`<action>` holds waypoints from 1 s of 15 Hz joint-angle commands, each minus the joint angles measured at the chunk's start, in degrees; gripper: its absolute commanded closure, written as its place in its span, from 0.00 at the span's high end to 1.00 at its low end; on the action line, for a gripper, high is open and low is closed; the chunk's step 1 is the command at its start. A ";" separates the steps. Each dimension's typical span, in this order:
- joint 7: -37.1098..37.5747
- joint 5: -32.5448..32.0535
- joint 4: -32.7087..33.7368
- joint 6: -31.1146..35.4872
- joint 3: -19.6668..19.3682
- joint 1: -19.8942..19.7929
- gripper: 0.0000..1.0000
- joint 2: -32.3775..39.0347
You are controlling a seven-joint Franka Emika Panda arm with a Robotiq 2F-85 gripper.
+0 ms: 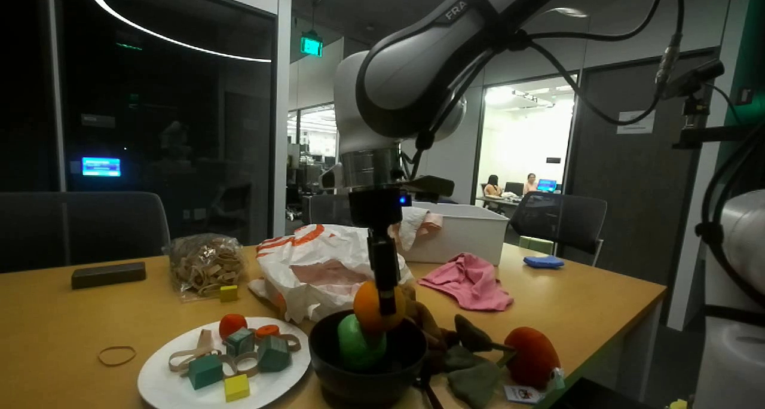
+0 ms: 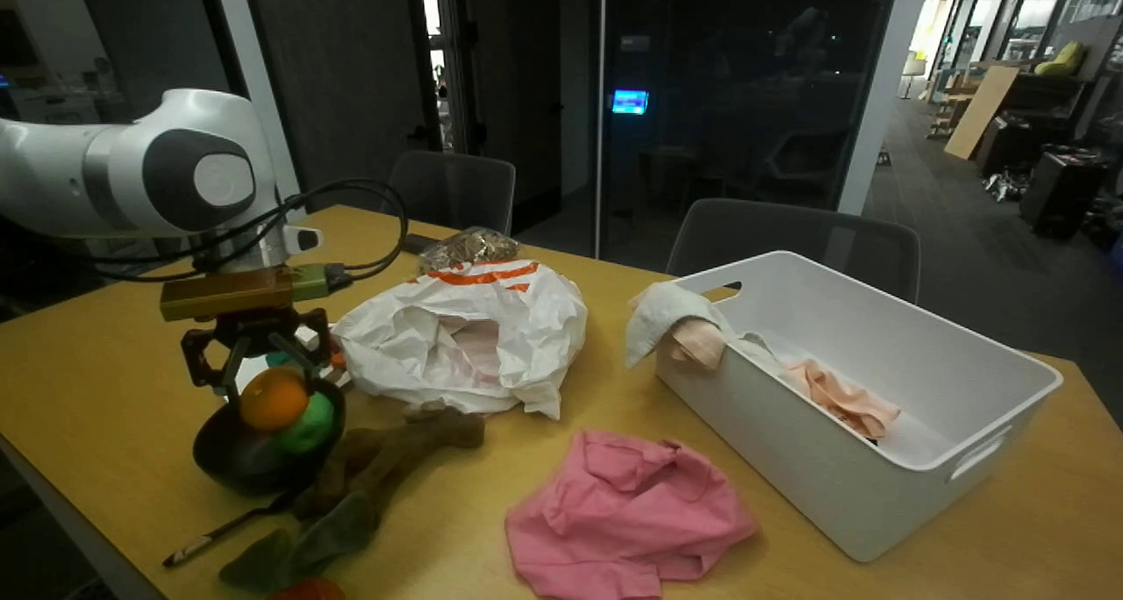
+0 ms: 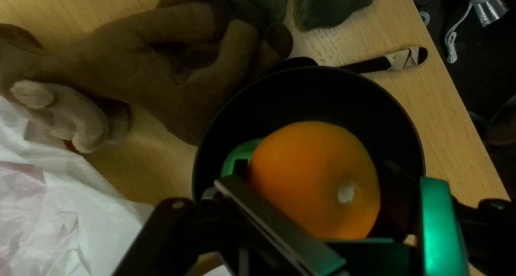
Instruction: Pick up the orange toy, green apple toy and small red toy and put them into the black bowl one by one
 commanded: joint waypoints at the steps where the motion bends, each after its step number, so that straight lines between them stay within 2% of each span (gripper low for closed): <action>1: -1.82 1.02 -0.93 0.56 -0.35 0.55 0.55 -0.98; 2: -1.58 1.15 -0.93 0.46 -0.36 0.52 0.95 -0.89; 3: -1.47 1.23 -0.99 0.42 -0.38 0.49 0.95 -0.84; 4: -1.47 1.31 -1.07 0.38 -0.40 0.49 1.00 -0.83; 11: -1.29 1.49 -0.33 0.95 -0.56 0.33 1.00 -1.23; 15: 0.42 0.42 2.96 2.88 -0.18 0.31 1.00 -0.35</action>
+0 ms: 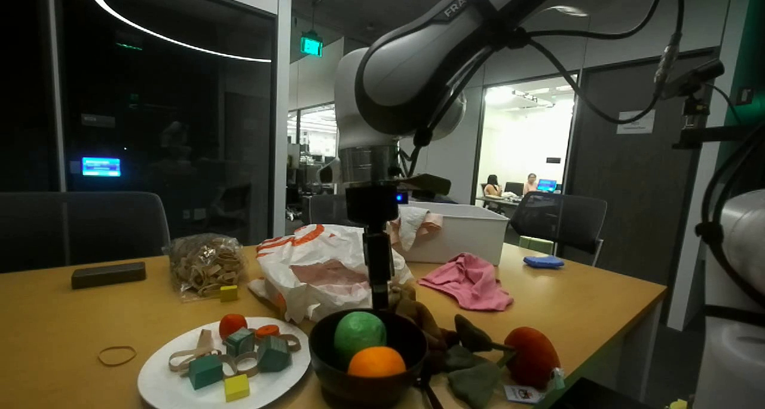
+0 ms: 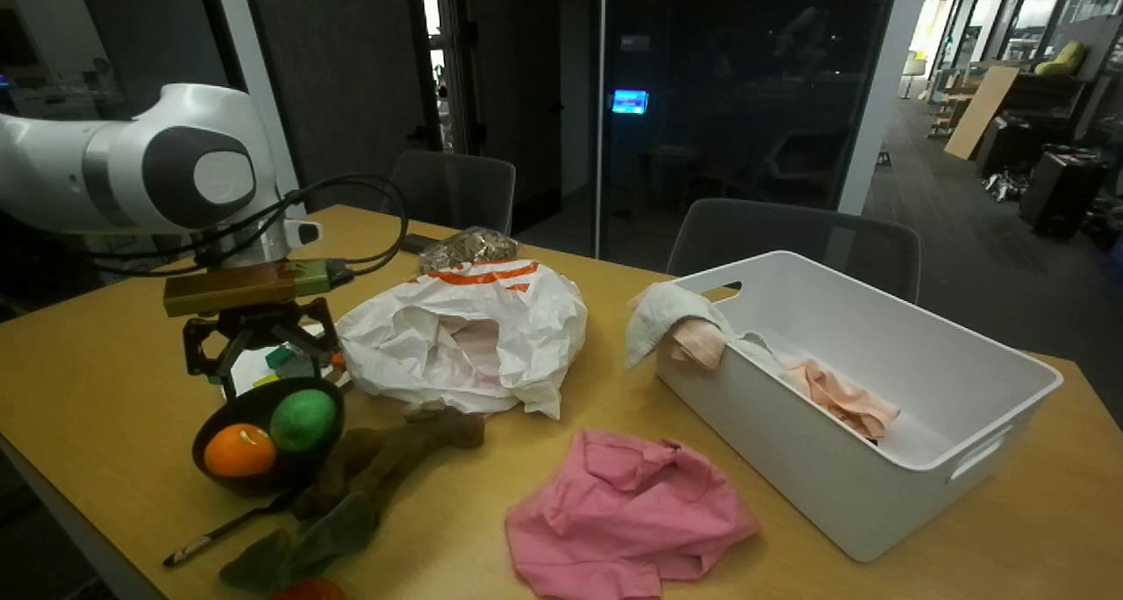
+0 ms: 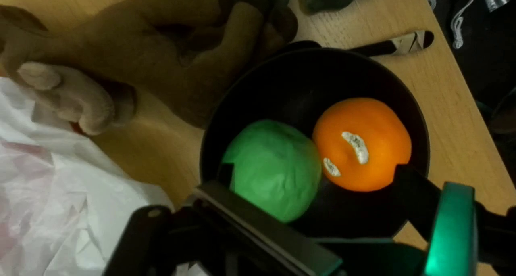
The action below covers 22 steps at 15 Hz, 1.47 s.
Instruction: Pick up the orange toy, green apple toy and small red toy and put them into the black bowl one by one
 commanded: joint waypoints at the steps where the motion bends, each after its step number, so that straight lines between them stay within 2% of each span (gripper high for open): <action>1: 1.52 -0.33 3.80 1.57 0.04 0.22 1.00 0.38; 5: 8.20 1.25 11.37 0.73 0.65 0.14 1.00 5.75; 9: 21.23 0.06 18.71 1.02 2.67 0.59 1.00 12.97; 13: 30.47 -0.34 25.52 0.84 4.46 2.52 1.00 19.73; 17: 34.74 -1.88 32.49 0.91 5.10 5.16 1.00 25.67; 22: 36.07 -5.33 37.32 3.36 3.42 6.44 1.00 32.43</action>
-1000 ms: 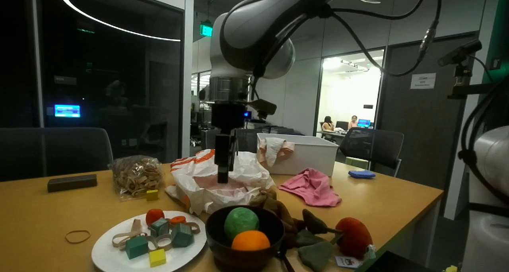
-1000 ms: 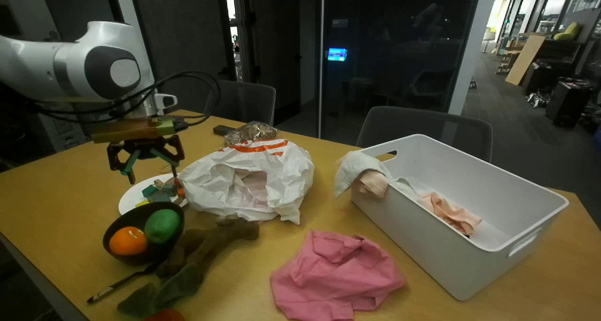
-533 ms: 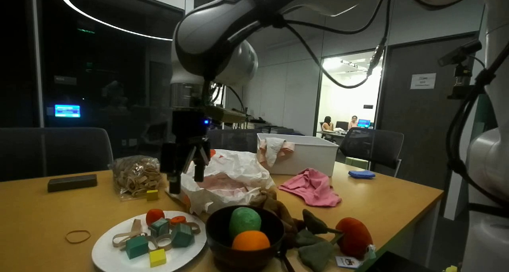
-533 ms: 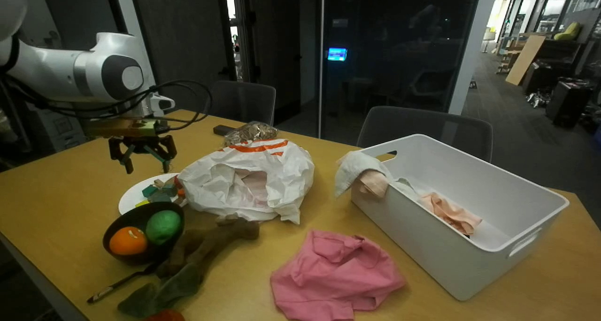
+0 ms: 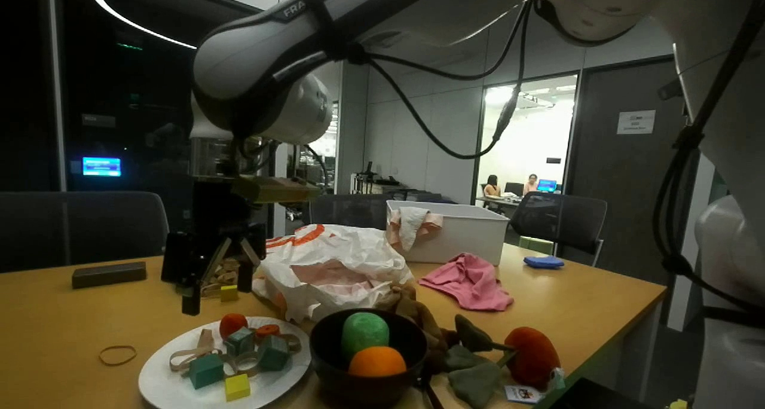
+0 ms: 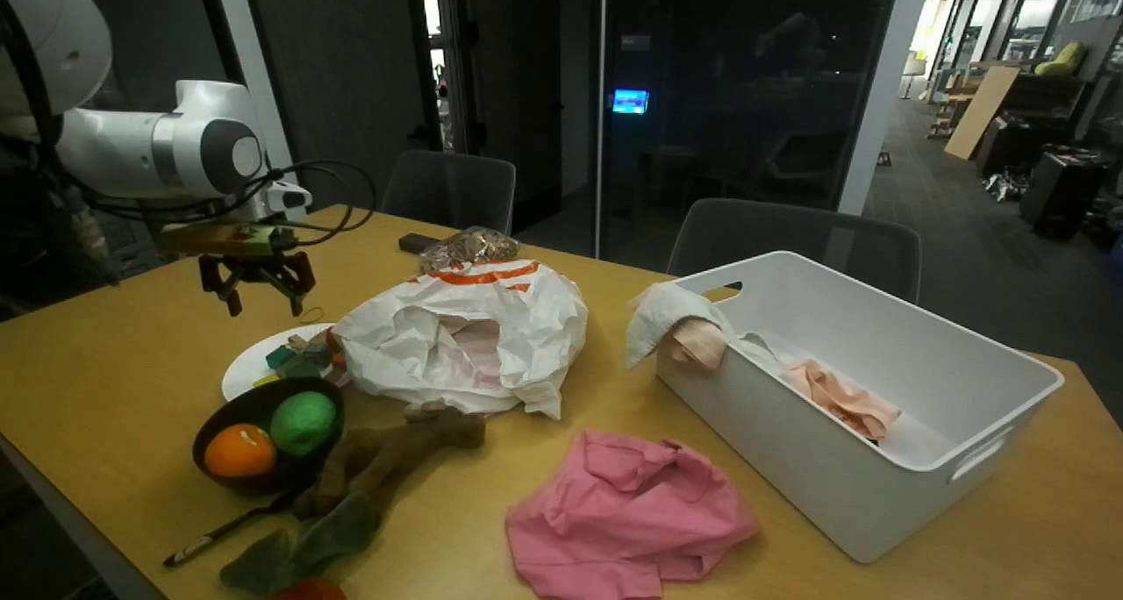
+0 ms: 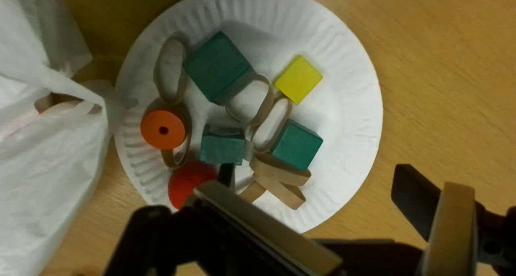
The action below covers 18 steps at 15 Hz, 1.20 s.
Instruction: Pick up the orange toy, green apple toy and small red toy and put them into the black bowl one by one
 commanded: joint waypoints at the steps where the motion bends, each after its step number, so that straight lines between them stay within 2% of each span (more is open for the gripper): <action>1: 1.73 -3.33 5.27 2.17 -1.97 0.89 1.00 5.80; 9: 2.61 -8.37 9.08 5.51 -6.92 0.76 1.00 11.61; 13: 2.39 -7.47 9.59 4.75 -7.23 0.54 0.99 12.48; 14: 2.37 -7.25 9.74 4.39 -7.12 0.58 0.91 12.56; 15: 2.28 -7.34 9.53 4.46 -7.09 0.62 0.91 12.47; 16: 2.01 -7.00 9.64 4.33 -6.85 0.54 0.70 12.52; 18: 1.85 -6.81 9.50 4.16 -6.65 0.50 0.66 12.40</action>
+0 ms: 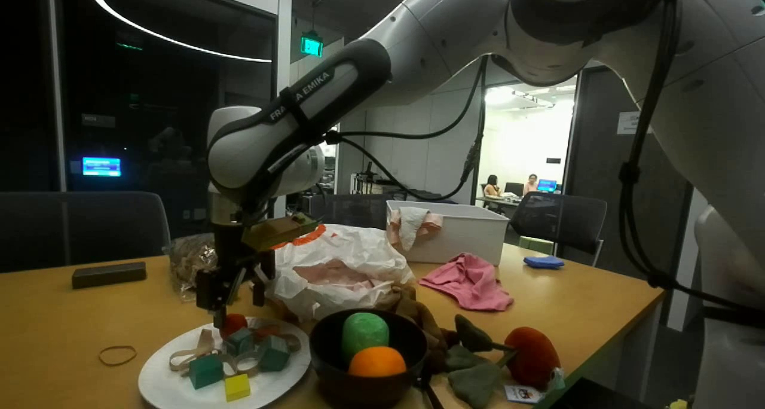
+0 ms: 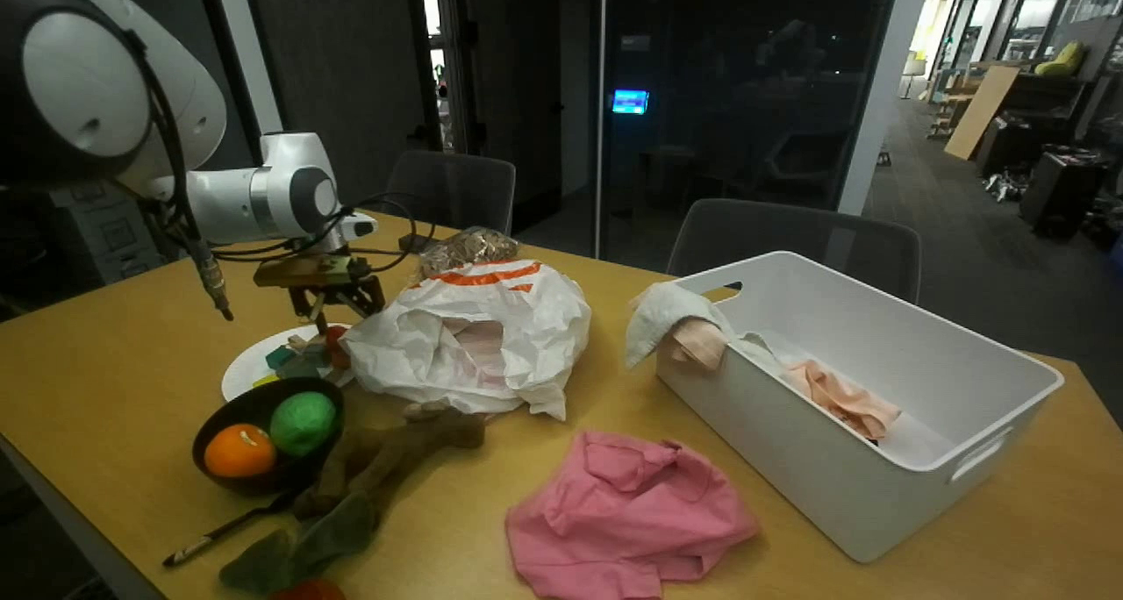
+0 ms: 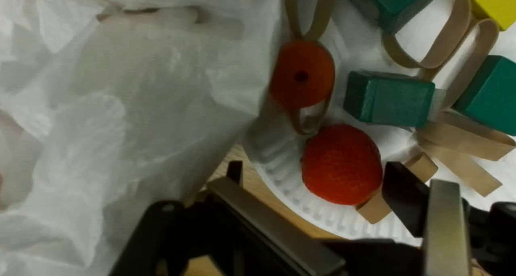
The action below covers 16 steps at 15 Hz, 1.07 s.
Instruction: Pick up the orange toy, green apple toy and small red toy and put them into the black bowl one by one
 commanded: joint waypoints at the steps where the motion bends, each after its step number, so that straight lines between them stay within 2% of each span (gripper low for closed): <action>1: 0.58 0.24 1.44 -0.88 0.24 0.29 0.59 0.32; 5: 0.20 0.69 1.30 -1.00 0.52 0.04 0.27 0.07; 6: 0.14 0.91 1.36 -1.08 0.59 -0.05 0.22 -0.03; 12: -0.82 1.64 0.85 -1.86 1.71 -0.07 0.22 -4.06; 14: -2.67 4.55 0.49 -4.42 3.26 -1.43 0.22 -6.53; 16: -6.04 10.72 -1.11 -8.33 5.24 -3.99 0.22 -9.68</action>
